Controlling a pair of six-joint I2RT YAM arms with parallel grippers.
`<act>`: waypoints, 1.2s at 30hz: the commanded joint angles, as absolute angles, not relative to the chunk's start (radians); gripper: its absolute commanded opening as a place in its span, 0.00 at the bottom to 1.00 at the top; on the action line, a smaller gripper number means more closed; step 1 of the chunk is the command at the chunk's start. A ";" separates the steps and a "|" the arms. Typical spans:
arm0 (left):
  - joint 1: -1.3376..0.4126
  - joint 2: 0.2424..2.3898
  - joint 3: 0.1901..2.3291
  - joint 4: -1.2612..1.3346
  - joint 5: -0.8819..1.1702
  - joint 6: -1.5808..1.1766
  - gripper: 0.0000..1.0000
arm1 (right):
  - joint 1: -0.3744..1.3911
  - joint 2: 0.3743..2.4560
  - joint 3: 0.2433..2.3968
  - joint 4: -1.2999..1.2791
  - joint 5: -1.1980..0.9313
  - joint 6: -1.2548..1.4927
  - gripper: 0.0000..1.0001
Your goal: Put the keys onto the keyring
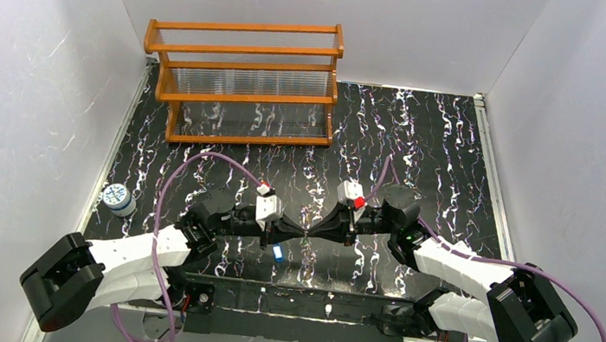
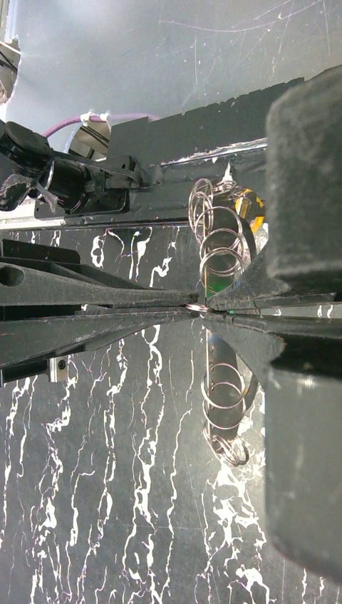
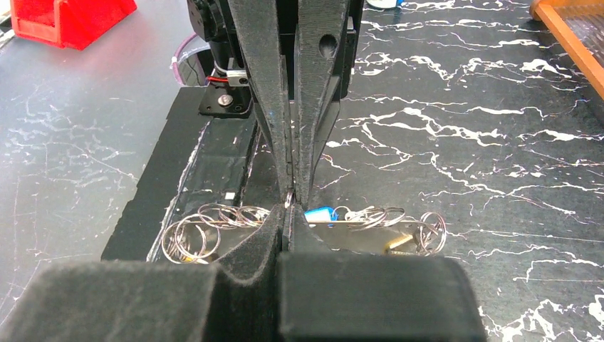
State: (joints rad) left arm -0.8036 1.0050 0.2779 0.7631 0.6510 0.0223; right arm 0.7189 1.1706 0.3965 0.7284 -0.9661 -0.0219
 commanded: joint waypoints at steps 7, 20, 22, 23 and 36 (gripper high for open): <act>-0.810 0.974 0.460 0.370 0.558 0.147 0.00 | 0.718 1.140 0.454 0.683 -0.886 -0.068 0.37; -0.868 1.063 0.828 -0.305 0.362 0.347 0.00 | 0.719 1.142 0.493 0.698 -0.864 -0.089 0.56; -0.883 1.087 0.867 -0.361 0.327 0.367 0.00 | 0.719 1.152 0.491 0.723 -0.856 -0.072 0.56; -0.888 1.096 0.880 -0.377 0.312 0.374 0.00 | 0.719 1.157 0.491 0.735 -0.853 -0.064 0.55; -0.925 1.101 0.901 -0.356 0.330 0.382 0.00 | 0.749 1.279 0.490 0.881 -0.871 0.032 0.38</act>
State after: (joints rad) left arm -0.9161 1.1248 0.8654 -0.3614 0.3138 0.3721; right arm 0.7353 1.2491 0.4557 0.7853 -0.8600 -0.0078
